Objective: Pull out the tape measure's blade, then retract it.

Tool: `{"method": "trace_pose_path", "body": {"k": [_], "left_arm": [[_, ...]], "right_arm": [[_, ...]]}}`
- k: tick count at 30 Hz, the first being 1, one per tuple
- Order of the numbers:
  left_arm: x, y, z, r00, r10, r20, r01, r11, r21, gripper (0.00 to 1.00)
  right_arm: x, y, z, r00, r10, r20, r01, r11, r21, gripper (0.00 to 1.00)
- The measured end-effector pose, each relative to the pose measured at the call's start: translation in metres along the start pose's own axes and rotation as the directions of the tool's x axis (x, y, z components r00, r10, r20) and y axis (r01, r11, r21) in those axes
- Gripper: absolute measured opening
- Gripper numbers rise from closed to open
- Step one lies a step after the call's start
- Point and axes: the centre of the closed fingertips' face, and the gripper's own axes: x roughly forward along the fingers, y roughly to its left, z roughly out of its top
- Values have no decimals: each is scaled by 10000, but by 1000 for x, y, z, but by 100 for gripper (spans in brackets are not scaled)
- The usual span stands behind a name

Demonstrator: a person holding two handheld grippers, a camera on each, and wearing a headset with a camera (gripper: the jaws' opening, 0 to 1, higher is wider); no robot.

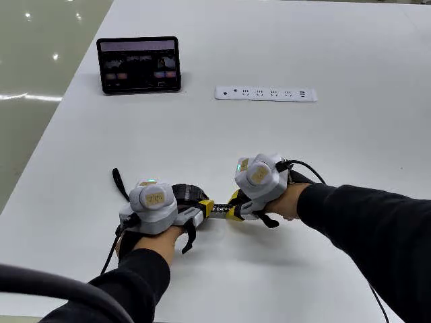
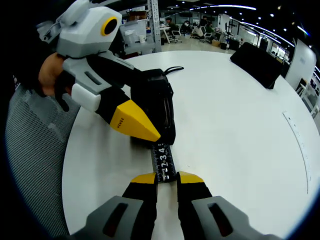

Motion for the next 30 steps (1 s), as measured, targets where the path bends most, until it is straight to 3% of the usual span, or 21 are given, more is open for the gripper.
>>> {"method": "trace_pose_path", "body": {"k": [30], "left_arm": [[0,0,-1,10000,-77,11,77,9999,-83,59]], "right_arm": [[14,4,18,9989,355,309,-357,9994,49,10]]}}
